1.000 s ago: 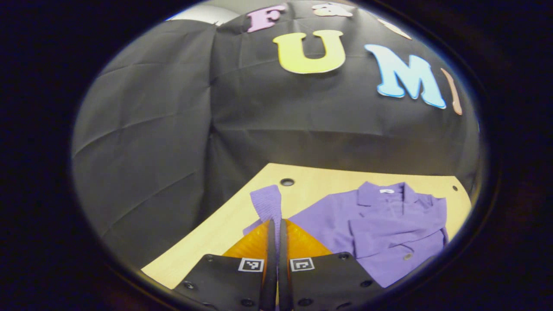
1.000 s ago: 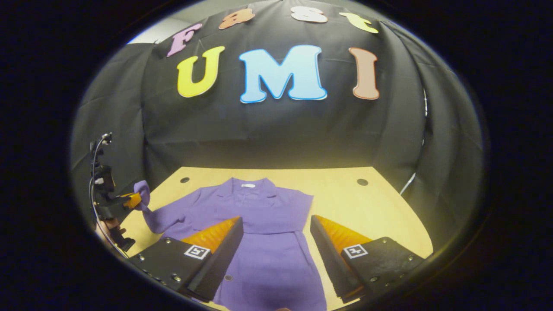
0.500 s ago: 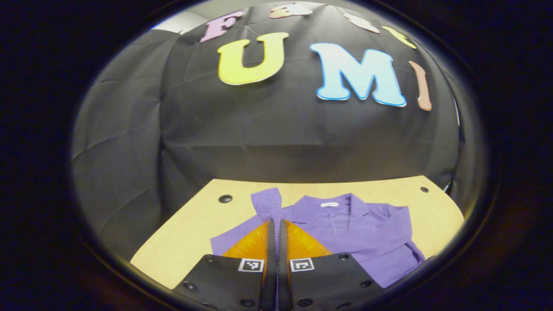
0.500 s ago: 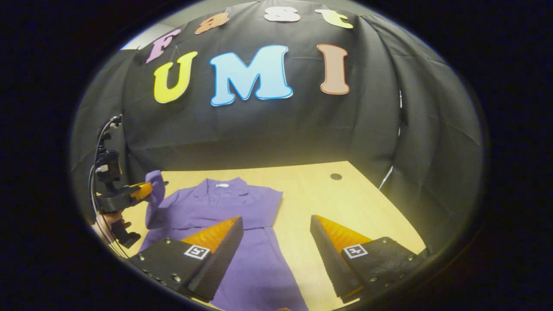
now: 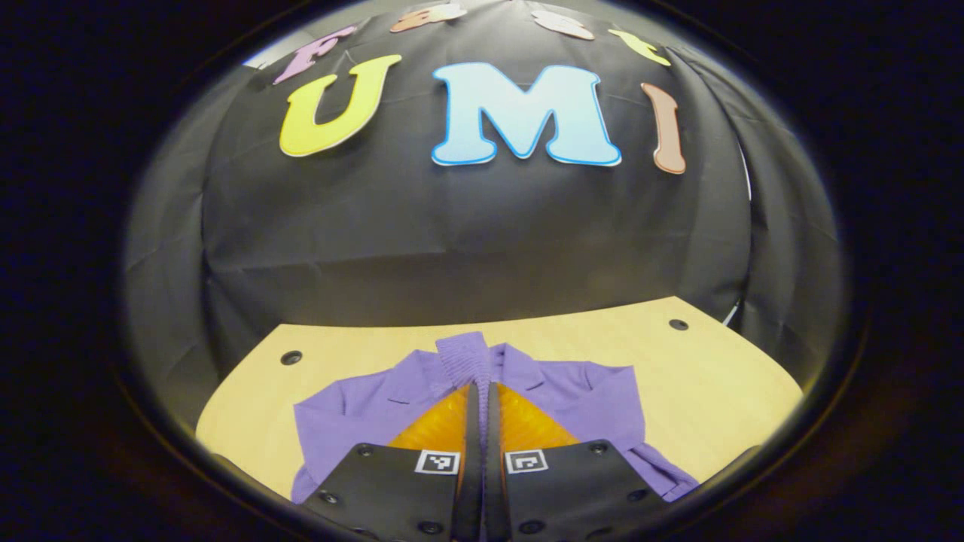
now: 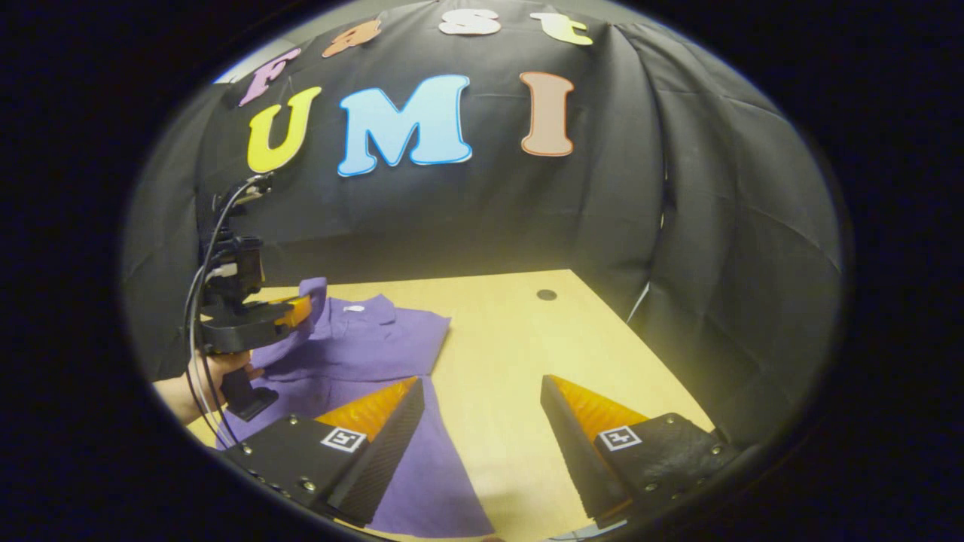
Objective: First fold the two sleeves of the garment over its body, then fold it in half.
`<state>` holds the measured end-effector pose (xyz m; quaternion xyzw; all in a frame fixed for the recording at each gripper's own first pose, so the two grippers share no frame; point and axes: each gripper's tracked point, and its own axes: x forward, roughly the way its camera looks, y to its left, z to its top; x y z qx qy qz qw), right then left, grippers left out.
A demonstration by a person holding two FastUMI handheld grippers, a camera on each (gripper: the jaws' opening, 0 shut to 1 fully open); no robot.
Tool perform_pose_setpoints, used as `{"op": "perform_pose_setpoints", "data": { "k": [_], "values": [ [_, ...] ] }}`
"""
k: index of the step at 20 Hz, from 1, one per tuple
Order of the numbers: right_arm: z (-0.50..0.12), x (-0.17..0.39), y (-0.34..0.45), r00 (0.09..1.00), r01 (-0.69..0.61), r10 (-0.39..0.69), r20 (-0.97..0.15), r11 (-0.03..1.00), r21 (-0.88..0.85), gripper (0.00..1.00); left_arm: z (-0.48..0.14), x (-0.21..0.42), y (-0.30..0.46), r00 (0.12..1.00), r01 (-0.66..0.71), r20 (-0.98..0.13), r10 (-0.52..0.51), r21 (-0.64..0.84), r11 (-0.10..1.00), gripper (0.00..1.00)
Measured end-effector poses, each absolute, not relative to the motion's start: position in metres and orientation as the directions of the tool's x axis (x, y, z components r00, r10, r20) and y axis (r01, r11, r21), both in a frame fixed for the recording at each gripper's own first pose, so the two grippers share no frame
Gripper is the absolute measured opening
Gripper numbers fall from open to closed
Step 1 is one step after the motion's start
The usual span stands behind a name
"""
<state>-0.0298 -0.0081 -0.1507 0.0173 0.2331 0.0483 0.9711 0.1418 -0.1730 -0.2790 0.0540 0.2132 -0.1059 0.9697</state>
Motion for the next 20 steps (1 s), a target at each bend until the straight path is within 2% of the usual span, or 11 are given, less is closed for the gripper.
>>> {"op": "perform_pose_setpoints", "data": {
  "k": [8, 13, 16, 19, 20],
  "values": [
    [-0.176, -0.032, -0.024, 0.865, -0.129, 0.142, -0.482, 0.99, 0.06, 0.97, -0.33, 0.136, -0.223, 0.843, 0.279, -0.496, -0.208, 0.072, 0.958, 0.08],
    [-0.19, -0.032, -0.022, 0.85, -0.161, 0.178, -0.496, 0.984, 0.078, 0.96, -0.37, 0.125, -0.238, 0.782, 0.317, -0.583, -0.22, 0.068, 0.946, 0.08],
    [-0.196, -0.031, -0.022, 0.84, -0.184, 0.198, -0.506, 0.98, 0.078, 0.96, -0.378, 0.113, -0.255, 0.745, 0.346, -0.61, -0.269, 0.009, 0.938, 0.17],
    [-0.199, -0.027, -0.02, 0.839, -0.197, 0.2, -0.507, 0.979, 0.061, 0.96, -0.373, 0.107, -0.269, 0.737, 0.374, -0.6, -0.309, -0.019, 0.927, 0.31],
    [-0.197, -0.026, -0.02, 0.842, -0.191, 0.193, -0.503, 0.98, 0.056, 0.96, -0.372, 0.103, -0.272, 0.732, 0.385, -0.601, -0.32, -0.022, 0.923, 0.31]
  ]
}}
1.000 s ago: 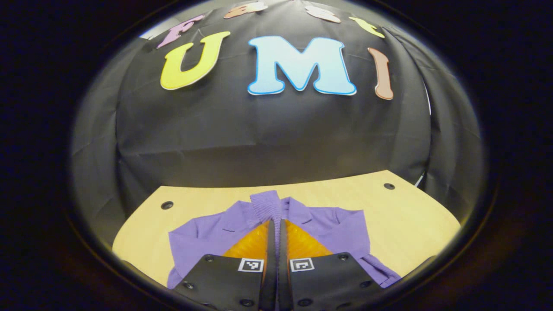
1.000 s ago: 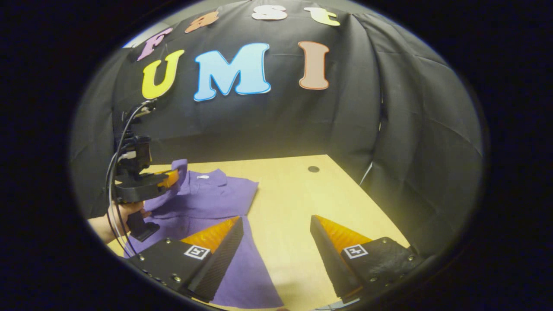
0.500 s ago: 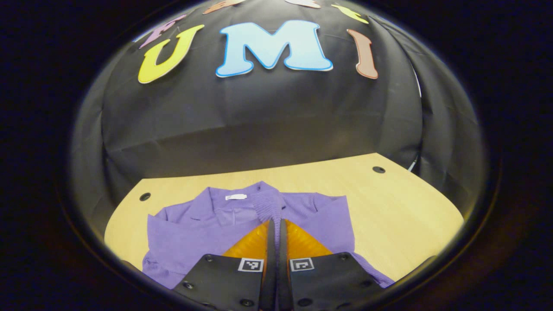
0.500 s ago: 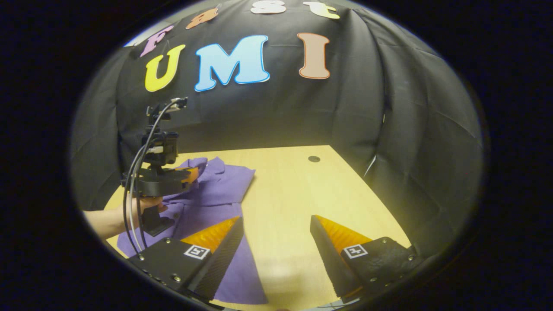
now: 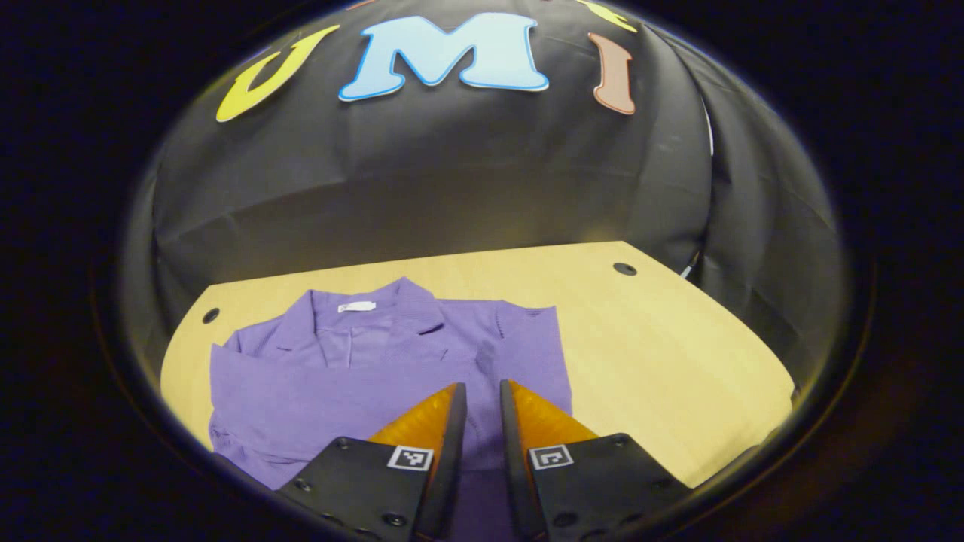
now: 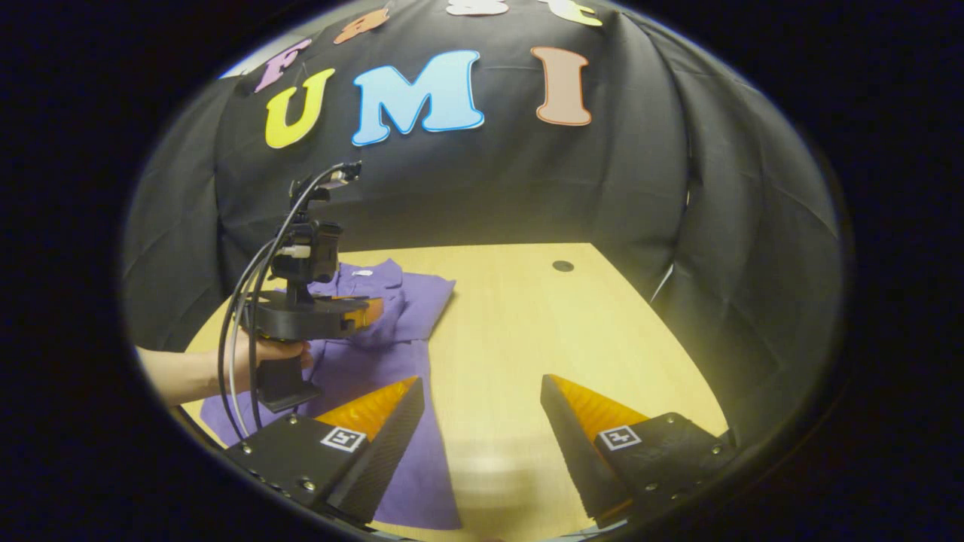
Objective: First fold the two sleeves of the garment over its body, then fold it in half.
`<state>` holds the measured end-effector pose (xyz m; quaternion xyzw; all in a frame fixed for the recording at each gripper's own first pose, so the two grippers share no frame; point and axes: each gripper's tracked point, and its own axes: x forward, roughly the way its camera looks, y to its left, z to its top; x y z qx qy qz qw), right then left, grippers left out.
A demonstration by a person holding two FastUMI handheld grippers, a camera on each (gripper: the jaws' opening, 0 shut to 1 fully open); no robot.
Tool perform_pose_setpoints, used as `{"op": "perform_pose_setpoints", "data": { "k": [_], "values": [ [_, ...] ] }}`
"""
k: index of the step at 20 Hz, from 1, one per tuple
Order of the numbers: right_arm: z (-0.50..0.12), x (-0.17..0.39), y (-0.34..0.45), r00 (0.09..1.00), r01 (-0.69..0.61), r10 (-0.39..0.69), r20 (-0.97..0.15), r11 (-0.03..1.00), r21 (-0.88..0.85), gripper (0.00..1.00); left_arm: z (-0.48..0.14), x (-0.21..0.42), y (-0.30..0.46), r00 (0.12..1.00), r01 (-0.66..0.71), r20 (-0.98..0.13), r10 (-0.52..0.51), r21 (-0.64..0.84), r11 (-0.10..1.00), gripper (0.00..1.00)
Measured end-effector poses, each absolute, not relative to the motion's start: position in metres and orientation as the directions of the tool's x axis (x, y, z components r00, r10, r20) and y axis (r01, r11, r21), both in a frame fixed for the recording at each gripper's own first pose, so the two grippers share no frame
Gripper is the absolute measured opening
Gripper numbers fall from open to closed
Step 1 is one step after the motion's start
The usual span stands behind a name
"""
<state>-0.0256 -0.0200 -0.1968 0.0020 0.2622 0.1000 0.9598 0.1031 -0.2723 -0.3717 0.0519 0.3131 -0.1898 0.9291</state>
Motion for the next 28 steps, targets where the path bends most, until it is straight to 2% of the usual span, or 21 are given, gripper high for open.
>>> {"op": "perform_pose_setpoints", "data": {
  "k": [2, 5, 6, 9, 10, 11, 12, 17, 19, 23, 28],
  "values": [
    [-0.197, -0.028, -0.018, 0.848, -0.172, 0.171, -0.502, 0.984, 0.045, 0.96, -0.368, 0.095, -0.276, 0.717, 0.41, -0.605, -0.346, -0.035, 0.911, 0.34],
    [-0.201, -0.037, -0.009, 0.844, -0.15, 0.15, -0.516, 0.988, 0.041, 0.96, -0.357, 0.087, -0.27, 0.718, 0.432, -0.589, -0.37, -0.04, 0.901, 0.58],
    [-0.202, -0.041, -0.003, 0.839, -0.151, 0.153, -0.522, 0.987, 0.046, 0.96, -0.352, 0.081, -0.265, 0.718, 0.436, -0.584, -0.378, -0.046, 0.899, 0.58],
    [-0.209, -0.054, 0.013, 0.829, -0.154, 0.159, -0.537, 0.987, 0.054, 0.96, -0.331, 0.062, -0.235, 0.733, 0.421, -0.564, -0.381, -0.064, 0.905, 0.77],
    [-0.209, -0.057, 0.018, 0.83, -0.152, 0.158, -0.535, 0.987, 0.055, 0.96, -0.324, 0.056, -0.221, 0.741, 0.411, -0.557, -0.374, -0.063, 0.909, 0.8],
    [-0.209, -0.061, 0.022, 0.832, -0.151, 0.155, -0.533, 0.987, 0.051, 0.96, -0.317, 0.051, -0.206, 0.752, 0.398, -0.55, -0.363, -0.059, 0.915, 0.91],
    [-0.209, -0.065, 0.024, 0.84, -0.143, 0.144, -0.524, 0.989, 0.043, 0.96, -0.312, 0.045, -0.191, 0.759, 0.389, -0.545, -0.355, -0.056, 0.919, 0.94],
    [-0.213, -0.093, 0.036, 0.854, -0.113, 0.124, -0.505, 0.992, 0.053, 0.96, -0.297, 0.006, -0.119, 0.784, 0.352, -0.533, -0.319, -0.042, 0.935, 0.96],
    [-0.223, -0.107, 0.036, 0.84, -0.076, 0.1, -0.534, 0.995, 0.067, 0.96, -0.298, -0.018, -0.09, 0.777, 0.347, -0.548, -0.309, -0.036, 0.937, 0.94],
    [-0.228, -0.136, 0.035, 0.828, -0.041, 0.054, -0.558, 0.998, 0.037, 0.96, -0.299, -0.061, -0.037, 0.768, 0.345, -0.565, -0.301, -0.031, 0.938, 0.95],
    [-0.238, -0.161, 0.045, 0.799, -0.08, 0.094, -0.594, 0.996, 0.049, 0.96, -0.304, -0.108, 0.033, 0.778, 0.289, -0.585, -0.23, 0.008, 0.957, 0.95]
  ]
}}
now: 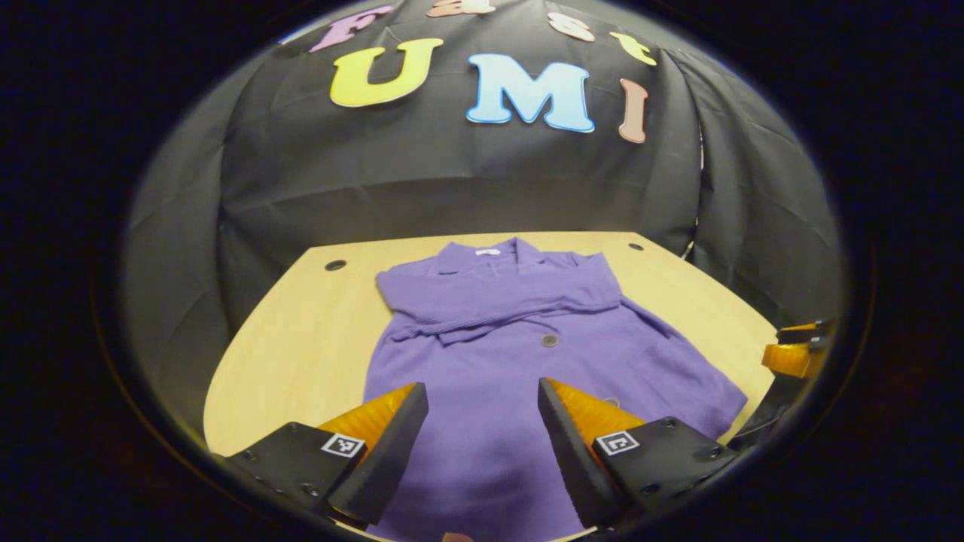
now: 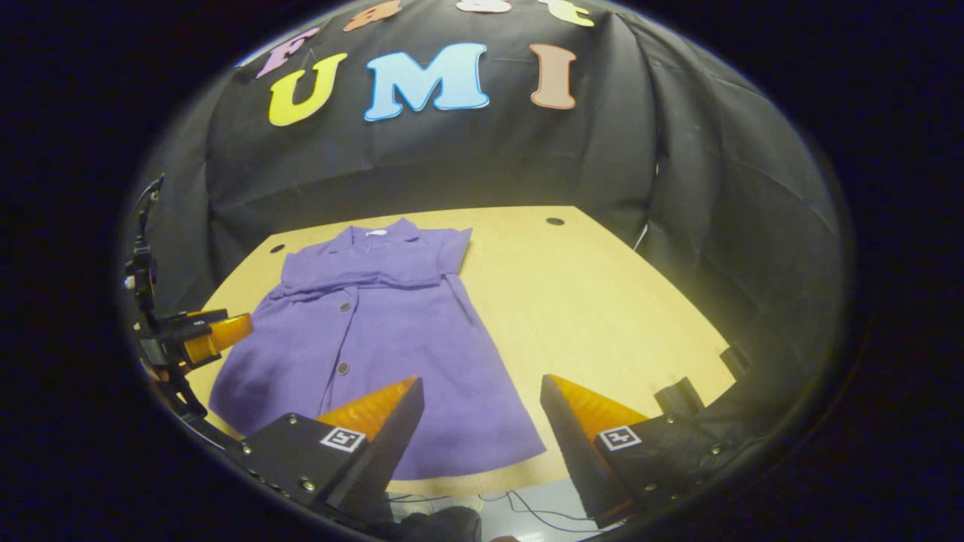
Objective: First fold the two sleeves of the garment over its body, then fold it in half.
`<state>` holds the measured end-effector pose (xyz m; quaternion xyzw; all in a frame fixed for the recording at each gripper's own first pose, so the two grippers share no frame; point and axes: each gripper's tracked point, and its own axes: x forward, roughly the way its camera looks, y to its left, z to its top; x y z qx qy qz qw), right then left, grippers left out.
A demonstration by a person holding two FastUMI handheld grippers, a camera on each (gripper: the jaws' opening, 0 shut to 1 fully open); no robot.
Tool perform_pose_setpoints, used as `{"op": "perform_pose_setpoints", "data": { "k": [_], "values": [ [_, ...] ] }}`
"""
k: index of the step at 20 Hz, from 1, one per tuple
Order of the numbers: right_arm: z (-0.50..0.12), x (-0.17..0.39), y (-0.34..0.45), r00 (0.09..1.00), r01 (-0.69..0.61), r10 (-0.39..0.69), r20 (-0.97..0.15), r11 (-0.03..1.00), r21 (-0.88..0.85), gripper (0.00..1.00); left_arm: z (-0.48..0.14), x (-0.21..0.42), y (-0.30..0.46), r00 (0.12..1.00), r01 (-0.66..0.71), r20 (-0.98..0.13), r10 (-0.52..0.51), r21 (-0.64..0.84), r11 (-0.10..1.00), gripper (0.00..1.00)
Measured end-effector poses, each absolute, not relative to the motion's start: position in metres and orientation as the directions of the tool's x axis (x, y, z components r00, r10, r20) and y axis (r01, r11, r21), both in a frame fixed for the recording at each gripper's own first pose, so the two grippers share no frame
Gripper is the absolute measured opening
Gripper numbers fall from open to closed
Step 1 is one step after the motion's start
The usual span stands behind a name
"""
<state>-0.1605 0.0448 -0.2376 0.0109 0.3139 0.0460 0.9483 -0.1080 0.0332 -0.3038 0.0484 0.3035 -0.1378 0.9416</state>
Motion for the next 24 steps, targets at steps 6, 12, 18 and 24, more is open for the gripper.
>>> {"op": "perform_pose_setpoints", "data": {
  "k": [6, 12, 18, 24],
  "values": [
    [-0.259, -0.169, 0.036, 0.769, -0.112, 0.122, -0.627, 0.992, 0.057, 0.96, -0.318, -0.154, 0.089, 0.763, 0.228, -0.621, -0.18, -0.001, 0.974, 0.94],
    [-0.29, -0.162, 0.014, 0.725, -0.092, 0.117, -0.679, 0.993, 0.073, 0.96, -0.343, -0.185, 0.122, 0.718, 0.177, -0.678, -0.156, -0.04, 0.983, 0.94],
    [-0.317, -0.162, 0.009, 0.676, -0.08, 0.13, -0.725, 0.991, 0.103, 0.96, -0.366, -0.211, 0.136, 0.683, 0.177, -0.716, -0.144, -0.028, 0.984, 0.96],
    [-0.334, -0.17, 0.02, 0.636, -0.127, 0.155, -0.756, 0.987, 0.096, 0.96, -0.374, -0.218, 0.131, 0.687, 0.207, -0.716, -0.125, 0.027, 0.978, 0.96]
  ]
}}
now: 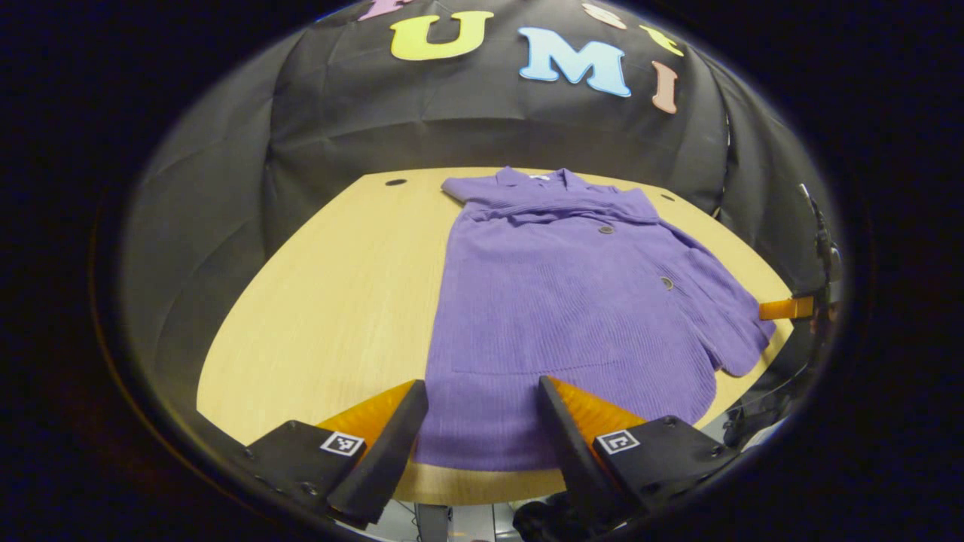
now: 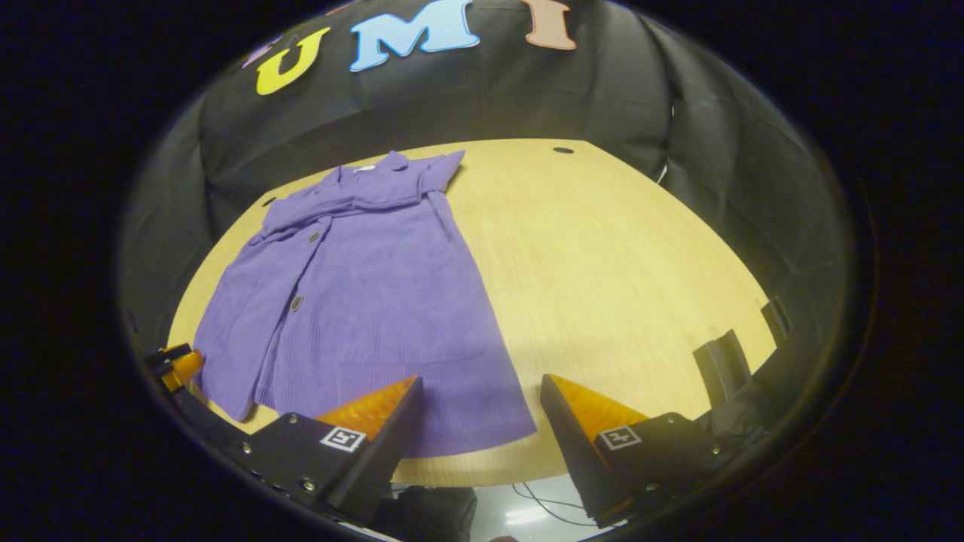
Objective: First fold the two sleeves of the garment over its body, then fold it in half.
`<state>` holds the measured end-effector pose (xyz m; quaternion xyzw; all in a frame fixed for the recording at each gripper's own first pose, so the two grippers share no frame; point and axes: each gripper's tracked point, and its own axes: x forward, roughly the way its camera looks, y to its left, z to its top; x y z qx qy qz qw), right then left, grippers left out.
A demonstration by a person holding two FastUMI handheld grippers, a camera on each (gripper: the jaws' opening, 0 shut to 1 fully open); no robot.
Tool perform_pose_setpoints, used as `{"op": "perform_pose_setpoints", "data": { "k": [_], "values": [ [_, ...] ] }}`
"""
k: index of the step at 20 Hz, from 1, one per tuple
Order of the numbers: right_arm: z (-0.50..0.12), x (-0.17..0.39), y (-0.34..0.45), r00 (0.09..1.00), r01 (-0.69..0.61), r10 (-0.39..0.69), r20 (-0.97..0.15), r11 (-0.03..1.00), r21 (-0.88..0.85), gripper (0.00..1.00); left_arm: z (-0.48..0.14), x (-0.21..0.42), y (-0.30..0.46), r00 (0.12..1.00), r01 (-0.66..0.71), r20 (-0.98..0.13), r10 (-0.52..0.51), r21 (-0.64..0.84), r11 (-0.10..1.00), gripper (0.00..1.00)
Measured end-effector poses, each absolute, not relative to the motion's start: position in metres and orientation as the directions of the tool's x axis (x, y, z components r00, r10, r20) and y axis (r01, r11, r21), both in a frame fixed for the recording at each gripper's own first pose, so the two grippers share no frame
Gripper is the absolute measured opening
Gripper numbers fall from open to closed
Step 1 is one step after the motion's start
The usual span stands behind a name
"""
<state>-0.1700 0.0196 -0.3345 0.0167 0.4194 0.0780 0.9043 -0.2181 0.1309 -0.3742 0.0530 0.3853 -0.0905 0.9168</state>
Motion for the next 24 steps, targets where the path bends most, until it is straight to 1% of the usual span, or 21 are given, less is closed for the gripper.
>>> {"op": "perform_pose_setpoints", "data": {
  "k": [1, 2, 3, 4, 5, 6, 8, 10, 11, 12, 13, 14, 15, 16, 17, 18, 19, 20, 21, 23, 24],
  "values": [
    [-0.34, -0.174, 0.024, 0.625, -0.132, 0.158, -0.765, 0.987, 0.096, 0.96, -0.377, -0.22, 0.13, 0.688, 0.219, -0.716, -0.121, 0.046, 0.975, 0.94],
    [-0.336, -0.171, 0.025, 0.641, -0.136, 0.142, -0.754, 0.988, 0.071, 0.96, -0.377, -0.221, 0.129, 0.696, 0.228, -0.708, -0.122, 0.057, 0.972, 0.94],
    [-0.341, -0.173, 0.028, 0.638, -0.154, 0.139, -0.757, 0.987, 0.051, 0.97, -0.375, -0.221, 0.125, 0.702, 0.224, -0.7, -0.131, 0.042, 0.974, 0.93],
    [-0.338, -0.174, 0.03, 0.651, -0.16, 0.14, -0.746, 0.986, 0.045, 0.97, -0.374, -0.22, 0.124, 0.708, 0.212, -0.694, -0.129, 0.036, 0.977, 0.89],
    [-0.339, -0.176, 0.031, 0.646, -0.152, 0.136, -0.751, 0.987, 0.048, 0.99, -0.375, -0.219, 0.126, 0.715, 0.201, -0.688, -0.125, 0.031, 0.979, 0.79],
    [-0.338, -0.175, 0.03, 0.649, -0.148, 0.135, -0.749, 0.988, 0.05, 0.96, -0.374, -0.218, 0.127, 0.722, 0.177, -0.683, -0.111, 0.028, 0.984, 0.7],
    [-0.341, -0.173, 0.031, 0.639, -0.158, 0.145, -0.755, 0.986, 0.055, 0.96, -0.375, -0.218, 0.124, 0.732, 0.137, -0.674, -0.1, 0.001, 0.991, 0.51],
    [-0.339, -0.172, 0.033, 0.638, -0.173, 0.158, -0.754, 0.983, 0.06, 0.88, -0.376, -0.217, 0.123, 0.731, 0.115, -0.677, -0.09, -0.008, 0.993, 0.27],
    [-0.34, -0.173, 0.033, 0.639, -0.179, 0.161, -0.752, 0.982, 0.058, 0.83, -0.377, -0.218, 0.121, 0.727, 0.119, -0.682, -0.085, 0.002, 0.993, 0.27],
    [-0.34, -0.173, 0.034, 0.636, -0.19, 0.172, -0.752, 0.98, 0.063, 0.83, -0.378, -0.221, 0.121, 0.726, 0.112, -0.684, -0.077, 0.007, 0.994, 0.27],
    [-0.341, -0.172, 0.035, 0.641, -0.184, 0.175, -0.748, 0.98, 0.071, 0.7, -0.378, -0.216, 0.121, 0.724, 0.097, -0.687, -0.062, 0.013, 0.995, 0.11],
    [-0.34, -0.173, 0.036, 0.638, -0.186, 0.176, -0.75, 0.98, 0.071, 0.57, -0.379, -0.217, 0.119, 0.718, 0.089, -0.695, -0.048, 0.023, 0.996, 0.11],
    [-0.339, -0.173, 0.037, 0.637, -0.201, 0.185, -0.749, 0.977, 0.07, 0.51, -0.378, -0.218, 0.116, 0.711, 0.086, -0.702, -0.037, 0.034, 0.996, 0.11],
    [-0.338, -0.173, 0.042, 0.632, -0.2, 0.212, -0.745, 0.974, 0.107, 0.51, -0.379, -0.22, 0.114, 0.706, 0.085, -0.707, -0.029, 0.044, 0.995, 0.11],
    [-0.338, -0.172, 0.044, 0.639, -0.166, 0.207, -0.741, 0.978, 0.13, 0.32, -0.379, -0.221, 0.112, 0.706, 0.088, -0.708, -0.024, 0.054, 0.995, 0.11],
    [-0.337, -0.173, 0.045, 0.627, -0.16, 0.217, -0.748, 0.976, 0.149, 0.13, -0.378, -0.222, 0.111, 0.706, 0.081, -0.708, -0.01, 0.067, 0.994, 0.11],
    [-0.341, -0.169, 0.046, 0.621, -0.147, 0.224, -0.751, 0.975, 0.169, 0.12, -0.377, -0.223, 0.11, 0.701, 0.073, -0.713, 0.0, 0.071, 0.995, 0.06],
    [-0.341, -0.168, 0.047, 0.606, -0.14, 0.234, -0.76, 0.972, 0.188, 0.05, -0.376, -0.224, 0.108, 0.693, 0.058, -0.721, 0.004, 0.062, 0.996, 0.06],
    [-0.337, -0.171, 0.046, 0.595, -0.139, 0.252, -0.763, 0.968, 0.211, 0.01, -0.376, -0.223, 0.106, 0.684, 0.039, -0.73, 0.005, 0.044, 0.998, 0.06],
    [-0.335, -0.17, 0.042, 0.578, -0.132, 0.28, -0.766, 0.959, 0.251, 0.0, -0.364, -0.22, 0.105, 0.682, -0.001, -0.731, 0.013, 0.016, 1.0, 0.06],
    [-0.329, -0.168, 0.038, 0.586, -0.135, 0.282, -0.76, 0.958, 0.252, 0.0, -0.354, -0.218, 0.103, 0.692, -0.018, -0.721, 0.014, 0.002, 1.0, 0.06]
  ]
}}
